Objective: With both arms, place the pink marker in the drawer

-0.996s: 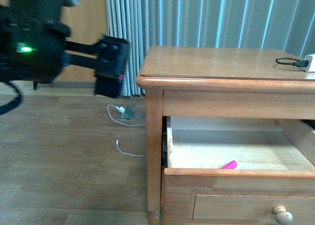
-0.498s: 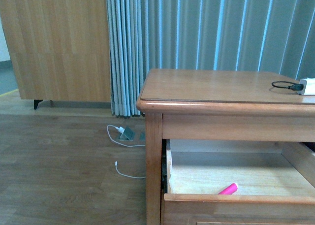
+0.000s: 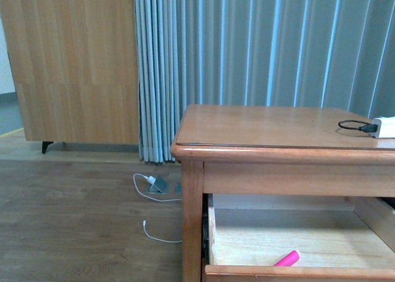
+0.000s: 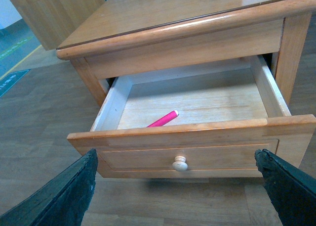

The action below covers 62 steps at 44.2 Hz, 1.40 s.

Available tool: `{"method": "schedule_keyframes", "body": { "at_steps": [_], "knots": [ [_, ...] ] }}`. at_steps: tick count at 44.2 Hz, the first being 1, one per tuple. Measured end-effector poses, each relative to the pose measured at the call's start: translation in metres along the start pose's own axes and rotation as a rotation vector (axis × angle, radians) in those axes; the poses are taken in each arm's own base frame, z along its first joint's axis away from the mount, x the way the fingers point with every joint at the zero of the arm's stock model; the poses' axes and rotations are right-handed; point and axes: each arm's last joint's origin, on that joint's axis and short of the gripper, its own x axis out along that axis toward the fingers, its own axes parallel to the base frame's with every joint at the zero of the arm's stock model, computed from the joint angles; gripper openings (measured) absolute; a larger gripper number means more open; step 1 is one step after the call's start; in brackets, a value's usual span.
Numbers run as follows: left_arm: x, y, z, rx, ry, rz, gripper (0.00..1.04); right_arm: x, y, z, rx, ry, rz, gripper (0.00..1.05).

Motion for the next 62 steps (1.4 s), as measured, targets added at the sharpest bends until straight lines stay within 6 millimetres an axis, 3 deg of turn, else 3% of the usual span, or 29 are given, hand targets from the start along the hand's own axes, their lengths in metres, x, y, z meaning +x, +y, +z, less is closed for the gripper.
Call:
{"method": "schedule_keyframes", "body": {
  "at_steps": [12, 33, 39, 57, 62],
  "knots": [
    [-0.01, 0.001, -0.013, 0.019, -0.002, 0.0, 0.04, 0.0, 0.0, 0.0, 0.0, 0.0, 0.0, 0.96],
    [-0.02, 0.001, -0.017, 0.024, -0.03, -0.002, 0.04, 0.0, 0.0, 0.0, 0.0, 0.001, 0.0, 0.96],
    [-0.031, 0.001, -0.02, 0.024, -0.022, -0.002, 0.04, 0.0, 0.0, 0.0, 0.001, 0.001, 0.0, 0.96],
    [-0.031, 0.001, -0.02, 0.024, -0.024, -0.002, 0.04, 0.0, 0.0, 0.0, 0.001, 0.001, 0.0, 0.96],
    [-0.031, 0.001, -0.02, 0.024, -0.024, -0.002, 0.2, 0.002, -0.001, -0.002, -0.091, -0.094, -0.09, 0.96]
  ]
}}
